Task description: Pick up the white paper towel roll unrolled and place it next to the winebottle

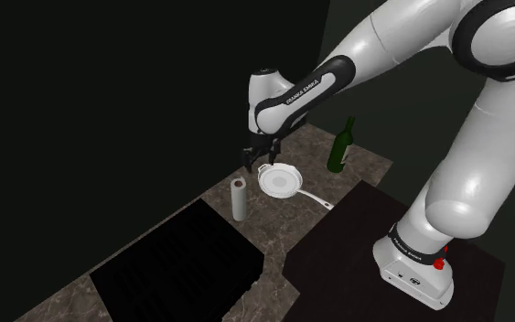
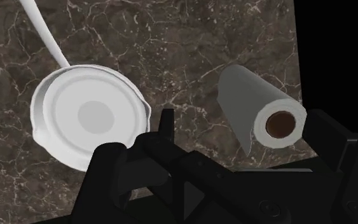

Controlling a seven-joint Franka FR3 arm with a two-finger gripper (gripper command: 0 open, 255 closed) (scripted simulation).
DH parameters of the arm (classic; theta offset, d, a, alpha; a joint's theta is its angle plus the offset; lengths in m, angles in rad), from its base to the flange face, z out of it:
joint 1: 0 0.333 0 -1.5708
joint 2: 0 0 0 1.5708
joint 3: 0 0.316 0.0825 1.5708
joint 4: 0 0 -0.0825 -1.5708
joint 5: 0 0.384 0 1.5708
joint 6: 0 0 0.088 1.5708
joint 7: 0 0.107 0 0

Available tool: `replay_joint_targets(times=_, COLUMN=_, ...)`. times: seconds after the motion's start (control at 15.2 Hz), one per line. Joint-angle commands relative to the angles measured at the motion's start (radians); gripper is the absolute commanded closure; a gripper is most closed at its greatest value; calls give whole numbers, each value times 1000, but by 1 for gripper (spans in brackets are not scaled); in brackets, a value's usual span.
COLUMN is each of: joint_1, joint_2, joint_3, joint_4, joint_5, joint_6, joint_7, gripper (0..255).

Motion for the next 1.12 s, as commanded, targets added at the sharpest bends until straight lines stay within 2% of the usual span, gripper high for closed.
replay_joint_targets(times=0.0, joint_1=11, joint_2=78, joint_3=5, joint_4=53, joint_5=-11, joint_6=31, joint_7=26, gripper=0)
replay_joint_targets(times=0.46, joint_1=57, joint_2=344, joint_3=-2, joint_4=271, joint_5=-50, joint_6=102, joint_7=95, gripper=0)
replay_joint_targets(times=1.06, joint_1=69, joint_2=425, joint_3=-11, joint_4=276, joint_5=-62, joint_6=177, joint_7=103, gripper=0)
